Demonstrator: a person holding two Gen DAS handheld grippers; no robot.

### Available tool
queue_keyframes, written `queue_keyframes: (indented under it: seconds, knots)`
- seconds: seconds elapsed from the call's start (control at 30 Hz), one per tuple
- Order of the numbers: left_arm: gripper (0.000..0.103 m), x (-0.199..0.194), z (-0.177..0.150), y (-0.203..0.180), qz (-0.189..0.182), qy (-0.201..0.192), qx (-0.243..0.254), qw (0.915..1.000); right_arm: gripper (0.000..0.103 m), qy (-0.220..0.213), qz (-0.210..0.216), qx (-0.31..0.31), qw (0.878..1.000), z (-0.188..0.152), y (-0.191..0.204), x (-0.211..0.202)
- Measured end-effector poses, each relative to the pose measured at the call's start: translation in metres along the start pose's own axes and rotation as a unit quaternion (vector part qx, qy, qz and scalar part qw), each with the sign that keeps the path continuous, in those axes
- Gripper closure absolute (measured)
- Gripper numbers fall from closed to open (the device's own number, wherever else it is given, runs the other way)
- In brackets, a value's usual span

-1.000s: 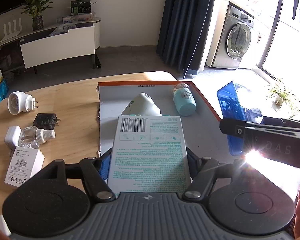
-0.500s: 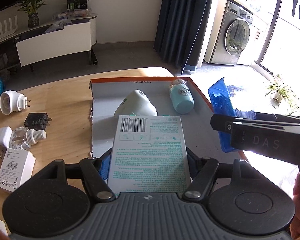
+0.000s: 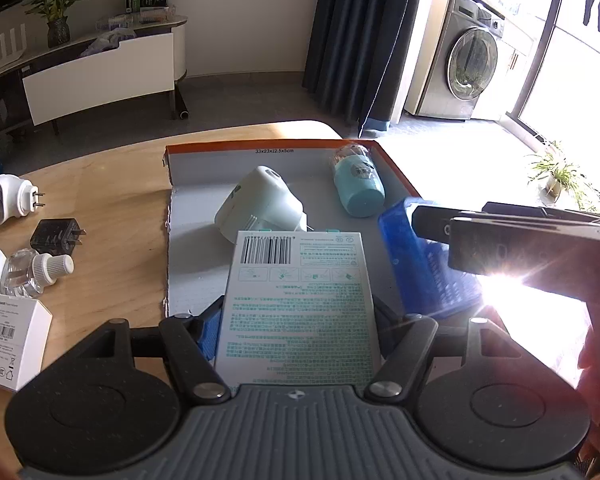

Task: Organize rigid objects
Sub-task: 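Open right tool to release the blue case in the box while left tool lowers the teal box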

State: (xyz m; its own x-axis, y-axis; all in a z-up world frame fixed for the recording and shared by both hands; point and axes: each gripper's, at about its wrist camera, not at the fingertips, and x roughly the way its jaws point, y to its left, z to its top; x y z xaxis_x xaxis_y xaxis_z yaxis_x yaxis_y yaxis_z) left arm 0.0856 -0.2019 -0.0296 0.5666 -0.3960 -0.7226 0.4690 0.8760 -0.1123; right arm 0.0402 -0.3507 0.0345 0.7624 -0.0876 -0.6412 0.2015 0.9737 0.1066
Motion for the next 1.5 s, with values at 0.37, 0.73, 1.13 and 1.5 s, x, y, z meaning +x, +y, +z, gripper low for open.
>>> queue_keyframes:
  seconds: [0.37,0.73,1.13,1.5]
  knots:
    - [0.018,0.015,0.008,-0.001,-0.039,0.012,-0.019,0.999,0.025,-0.027,-0.016,0.029,0.999,0.002,-0.014,-0.018]
    - [0.003,-0.015,0.014,0.006,0.011,-0.021,-0.011,0.9997,0.024,-0.035,-0.004,0.026,0.999,0.005,-0.003,-0.027]
    - [0.0,-0.042,0.008,0.033,0.069,-0.036,-0.027,0.9966,0.023,-0.032,0.017,0.017,0.999,0.002,0.02,-0.032]
    - [0.0,-0.059,-0.006,0.068,0.078,-0.02,-0.05,0.9955,0.022,-0.022,0.047,-0.007,0.999,-0.002,0.051,-0.033]
